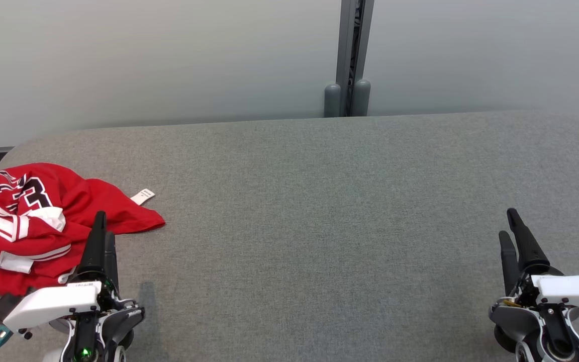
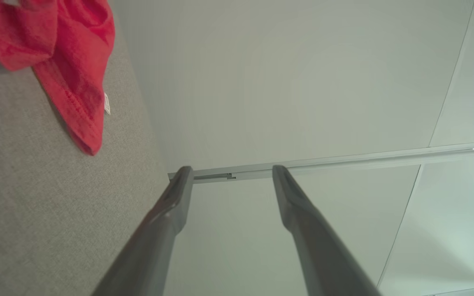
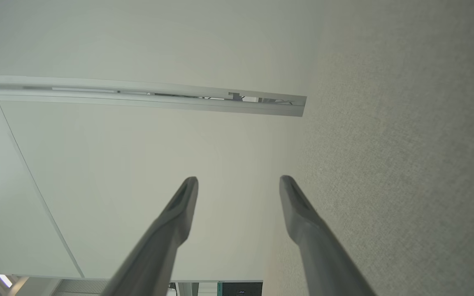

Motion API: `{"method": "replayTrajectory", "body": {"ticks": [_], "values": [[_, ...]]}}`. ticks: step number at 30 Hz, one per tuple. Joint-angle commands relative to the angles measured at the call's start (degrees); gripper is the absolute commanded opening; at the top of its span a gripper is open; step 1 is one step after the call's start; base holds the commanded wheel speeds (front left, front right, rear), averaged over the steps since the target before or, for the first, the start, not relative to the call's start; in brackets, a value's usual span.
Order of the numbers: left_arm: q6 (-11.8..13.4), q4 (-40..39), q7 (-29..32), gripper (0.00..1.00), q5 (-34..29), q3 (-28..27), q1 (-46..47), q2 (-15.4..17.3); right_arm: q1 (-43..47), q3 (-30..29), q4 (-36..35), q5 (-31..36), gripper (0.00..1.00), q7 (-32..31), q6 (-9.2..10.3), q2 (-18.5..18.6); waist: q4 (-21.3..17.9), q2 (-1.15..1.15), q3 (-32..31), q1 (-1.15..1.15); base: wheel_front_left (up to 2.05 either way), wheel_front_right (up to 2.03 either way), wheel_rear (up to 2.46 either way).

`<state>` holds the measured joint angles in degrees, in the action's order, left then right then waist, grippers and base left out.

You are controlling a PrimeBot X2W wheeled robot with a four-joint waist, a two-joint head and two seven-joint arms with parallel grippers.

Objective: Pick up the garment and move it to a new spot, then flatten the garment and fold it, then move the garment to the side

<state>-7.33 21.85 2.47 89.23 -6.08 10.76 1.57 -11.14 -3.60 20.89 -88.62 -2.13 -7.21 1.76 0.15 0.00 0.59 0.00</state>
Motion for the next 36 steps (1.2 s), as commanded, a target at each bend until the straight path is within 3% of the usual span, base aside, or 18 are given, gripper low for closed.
{"method": "replayTrajectory", "body": {"ticks": [1,10,19,36], "values": [[-0.11,-1.82,-0.49,1.00,-0.84,0.31,0.58,0.77,-0.57,0.17,-1.84,0.86,1.00,0.72,-0.09,0.58,0.01,0.00,0.00,0.00,0.00,0.00,0.00],[-0.12,-4.49,-2.70,1.00,-5.89,1.13,0.00,0.88,0.22,1.22,-5.43,4.46,1.00,2.89,-0.12,0.74,0.01,0.00,0.00,0.00,0.00,0.00,0.00],[-0.13,-6.23,-4.73,1.00,-16.16,1.70,-0.81,0.97,1.07,1.94,-8.23,9.74,1.00,4.85,-0.16,1.02,0.00,0.00,-0.04,0.00,0.00,0.00,0.00],[3.74,-8.71,-8.09,1.00,-37.50,4.79,-2.59,1.05,2.14,5.46,-10.67,29.90,1.00,8.08,-0.22,2.63,0.04,0.00,-0.03,0.00,0.00,0.00,0.00]]}}
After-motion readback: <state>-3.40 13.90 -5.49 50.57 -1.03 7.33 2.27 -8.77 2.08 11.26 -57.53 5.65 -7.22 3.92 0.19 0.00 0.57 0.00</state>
